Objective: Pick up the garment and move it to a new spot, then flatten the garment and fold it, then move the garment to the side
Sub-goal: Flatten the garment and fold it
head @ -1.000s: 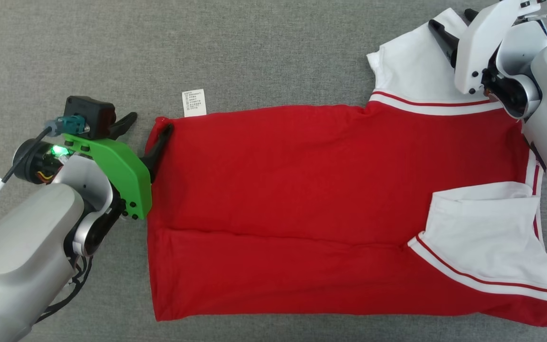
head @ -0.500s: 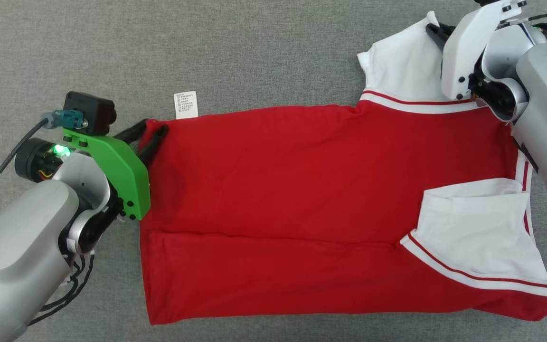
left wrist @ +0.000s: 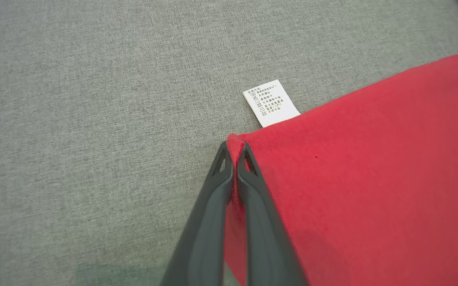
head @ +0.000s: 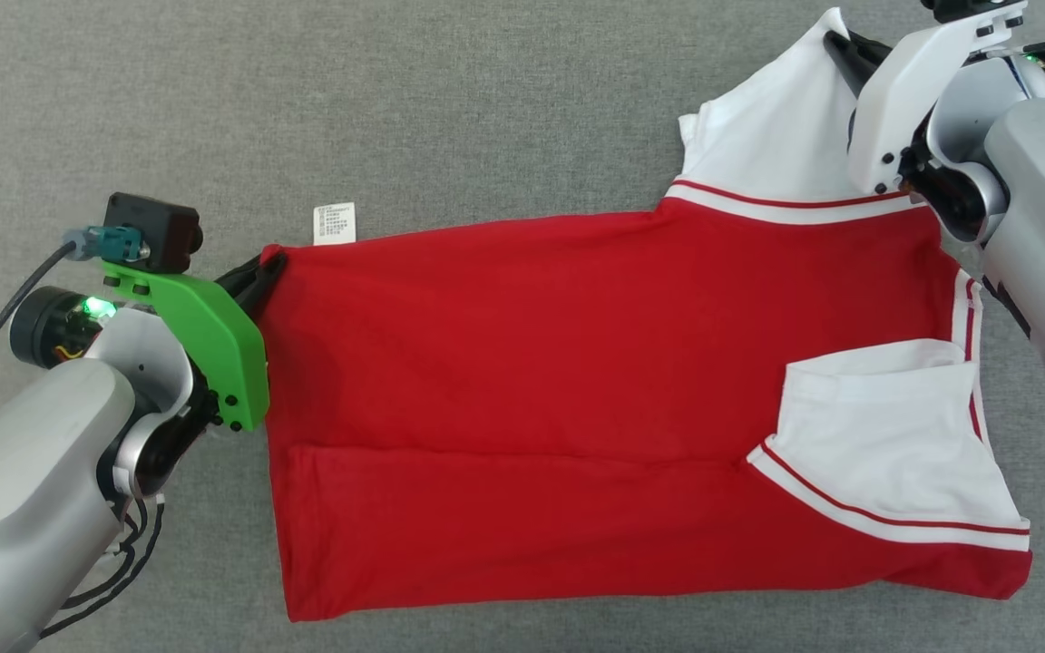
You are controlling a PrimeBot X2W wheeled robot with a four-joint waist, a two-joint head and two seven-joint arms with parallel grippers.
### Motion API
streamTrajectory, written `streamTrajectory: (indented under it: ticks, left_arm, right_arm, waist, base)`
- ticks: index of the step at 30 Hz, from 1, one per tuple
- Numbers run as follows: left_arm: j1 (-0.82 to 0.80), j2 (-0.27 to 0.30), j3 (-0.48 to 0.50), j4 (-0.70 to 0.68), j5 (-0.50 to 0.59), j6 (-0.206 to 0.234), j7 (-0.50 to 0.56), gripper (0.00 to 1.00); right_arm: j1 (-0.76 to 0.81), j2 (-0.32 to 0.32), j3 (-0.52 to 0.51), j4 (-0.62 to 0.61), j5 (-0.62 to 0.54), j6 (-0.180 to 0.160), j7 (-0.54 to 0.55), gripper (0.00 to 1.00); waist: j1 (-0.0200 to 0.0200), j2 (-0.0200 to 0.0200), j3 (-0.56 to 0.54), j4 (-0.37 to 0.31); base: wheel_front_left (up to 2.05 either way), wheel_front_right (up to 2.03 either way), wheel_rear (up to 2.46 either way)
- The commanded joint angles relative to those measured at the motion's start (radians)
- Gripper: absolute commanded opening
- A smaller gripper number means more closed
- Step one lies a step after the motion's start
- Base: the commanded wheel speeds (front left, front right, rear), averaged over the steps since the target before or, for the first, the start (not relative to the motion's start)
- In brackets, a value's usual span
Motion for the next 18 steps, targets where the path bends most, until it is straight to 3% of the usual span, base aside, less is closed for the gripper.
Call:
streamTrajectory:
  ticks: [1, 11, 18]
  left_arm:
    - [0.009, 0.015, 0.004, 0.010, -0.007, -0.004, 0.005, 0.00]
    - [0.014, 0.038, -0.017, 0.071, -0.030, -0.038, 0.066, 0.00]
    - [0.004, 0.031, -0.064, 0.125, -0.062, -0.104, 0.193, 0.00]
  right_arm:
    - [0.010, 0.003, 0.010, 0.001, 0.015, -0.001, -0.009, 0.00]
    - [0.056, -0.002, 0.074, -0.006, 0.094, -0.001, -0.048, 0.00]
    - [0.101, -0.019, 0.141, -0.093, 0.166, -0.001, -0.019, 0.00]
  waist:
    - [-0.0001, 0.0000, -0.028, -0.017]
    - [-0.0001, 0.0000, -0.112, -0.063]
    - [-0.0001, 0.0000, -0.180, -0.085]
  base:
    - [0.00, 0.00, 0.00]
    - [0.00, 0.00, 0.00]
    - [0.00, 0.00, 0.00]
